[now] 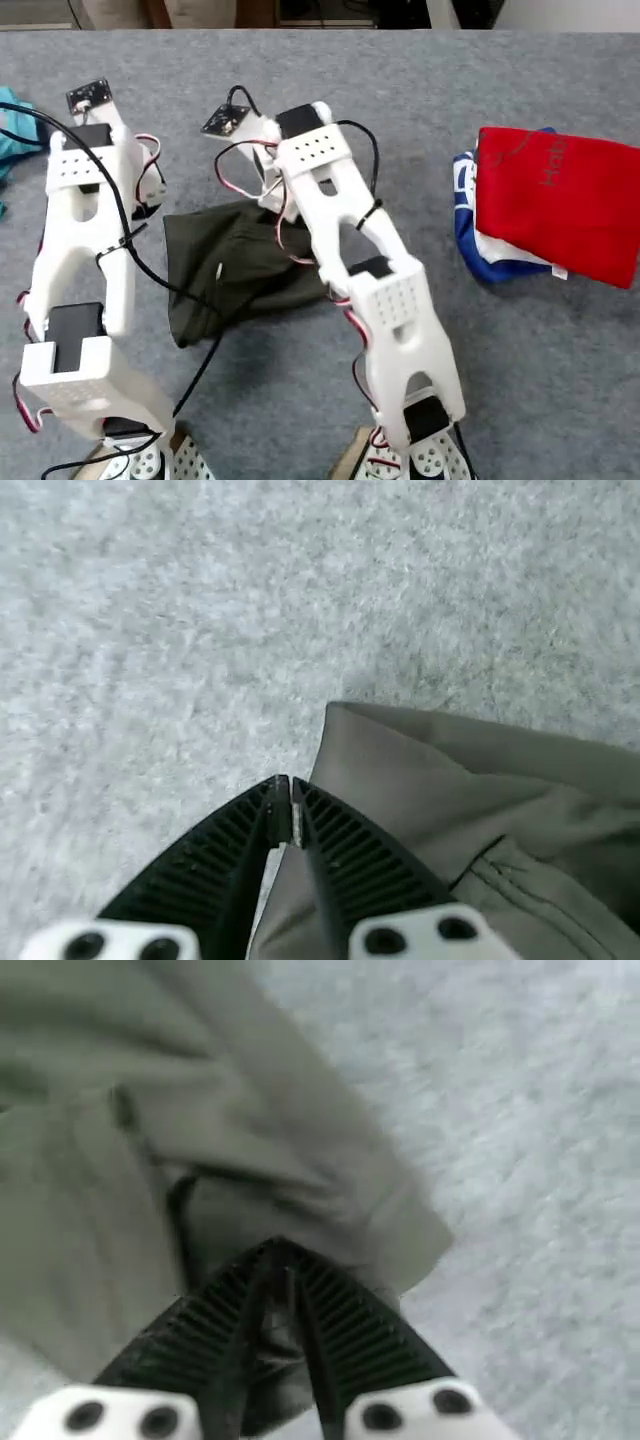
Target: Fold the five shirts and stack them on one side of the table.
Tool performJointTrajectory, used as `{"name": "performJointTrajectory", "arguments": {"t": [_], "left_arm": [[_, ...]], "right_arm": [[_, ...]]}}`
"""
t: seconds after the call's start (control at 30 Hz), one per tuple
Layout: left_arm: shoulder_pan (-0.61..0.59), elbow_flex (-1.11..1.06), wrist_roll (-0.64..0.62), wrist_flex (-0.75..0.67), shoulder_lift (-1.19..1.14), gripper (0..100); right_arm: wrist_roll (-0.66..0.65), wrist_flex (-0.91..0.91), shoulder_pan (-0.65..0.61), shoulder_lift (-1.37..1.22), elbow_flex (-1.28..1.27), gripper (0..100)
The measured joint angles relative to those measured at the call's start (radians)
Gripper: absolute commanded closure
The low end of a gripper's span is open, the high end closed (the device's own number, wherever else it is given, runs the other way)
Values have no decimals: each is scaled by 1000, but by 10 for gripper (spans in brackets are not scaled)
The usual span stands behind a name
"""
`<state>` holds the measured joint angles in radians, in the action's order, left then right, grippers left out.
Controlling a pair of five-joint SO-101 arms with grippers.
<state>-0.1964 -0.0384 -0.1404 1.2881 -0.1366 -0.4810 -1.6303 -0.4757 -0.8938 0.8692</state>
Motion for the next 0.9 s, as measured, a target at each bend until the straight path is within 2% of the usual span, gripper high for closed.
{"name": "performJointTrajectory", "arguments": {"t": [0.17, 0.37, 0.7, 0.9], "left_arm": [[8, -98, 0, -130, 0, 981], [18, -229, 0, -279, 0, 981], [-229, -227, 21, -307, 0, 981], [-253, -236, 26, -388, -5, 981]], "right_arm": [[-55, -38, 61, -164, 258, 996], [-75, -135, 57, -218, 480, 996], [-75, -129, -107, -98, 356, 995], [-75, -35, -129, -98, 351, 995]]}}
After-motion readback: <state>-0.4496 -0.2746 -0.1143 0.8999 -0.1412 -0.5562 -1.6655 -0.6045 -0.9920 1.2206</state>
